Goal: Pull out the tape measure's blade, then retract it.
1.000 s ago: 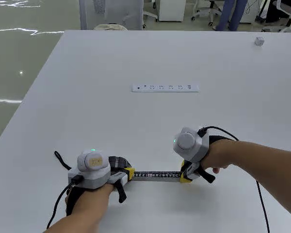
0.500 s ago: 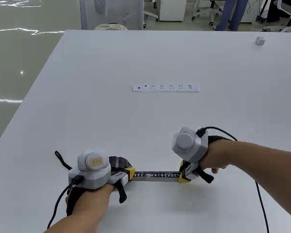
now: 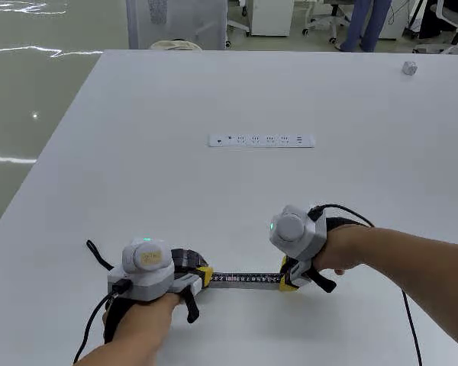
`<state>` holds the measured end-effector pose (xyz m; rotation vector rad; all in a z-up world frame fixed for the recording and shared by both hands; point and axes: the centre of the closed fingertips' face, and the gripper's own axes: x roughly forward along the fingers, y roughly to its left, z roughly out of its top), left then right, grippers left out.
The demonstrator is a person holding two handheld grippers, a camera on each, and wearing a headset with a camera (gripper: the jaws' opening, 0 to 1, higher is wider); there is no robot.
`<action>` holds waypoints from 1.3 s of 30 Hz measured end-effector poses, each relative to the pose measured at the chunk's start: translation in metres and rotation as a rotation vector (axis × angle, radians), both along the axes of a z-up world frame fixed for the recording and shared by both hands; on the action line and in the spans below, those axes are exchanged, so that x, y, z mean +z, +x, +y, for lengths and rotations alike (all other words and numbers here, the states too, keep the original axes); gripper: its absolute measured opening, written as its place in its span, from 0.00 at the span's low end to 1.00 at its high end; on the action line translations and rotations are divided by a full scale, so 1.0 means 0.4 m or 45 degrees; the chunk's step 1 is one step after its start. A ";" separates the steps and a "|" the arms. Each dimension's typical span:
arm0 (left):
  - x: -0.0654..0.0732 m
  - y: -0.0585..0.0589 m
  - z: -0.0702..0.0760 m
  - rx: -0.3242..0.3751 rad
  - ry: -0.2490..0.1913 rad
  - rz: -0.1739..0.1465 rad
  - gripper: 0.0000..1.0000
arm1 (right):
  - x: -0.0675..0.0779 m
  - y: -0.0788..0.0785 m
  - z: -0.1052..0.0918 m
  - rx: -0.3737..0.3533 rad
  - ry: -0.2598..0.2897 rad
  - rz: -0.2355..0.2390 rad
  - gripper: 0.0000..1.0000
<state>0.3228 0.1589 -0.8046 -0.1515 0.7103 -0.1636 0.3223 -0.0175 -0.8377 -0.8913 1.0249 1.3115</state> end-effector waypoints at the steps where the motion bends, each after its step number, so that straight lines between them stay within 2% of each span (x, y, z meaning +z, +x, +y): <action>1: 0.000 0.000 0.000 0.000 0.000 0.001 0.58 | 0.000 0.001 0.001 -0.001 -0.002 0.001 0.14; 39: -0.002 0.000 0.001 0.003 -0.014 -0.004 0.59 | -0.002 -0.001 0.034 -0.001 -0.003 0.007 0.15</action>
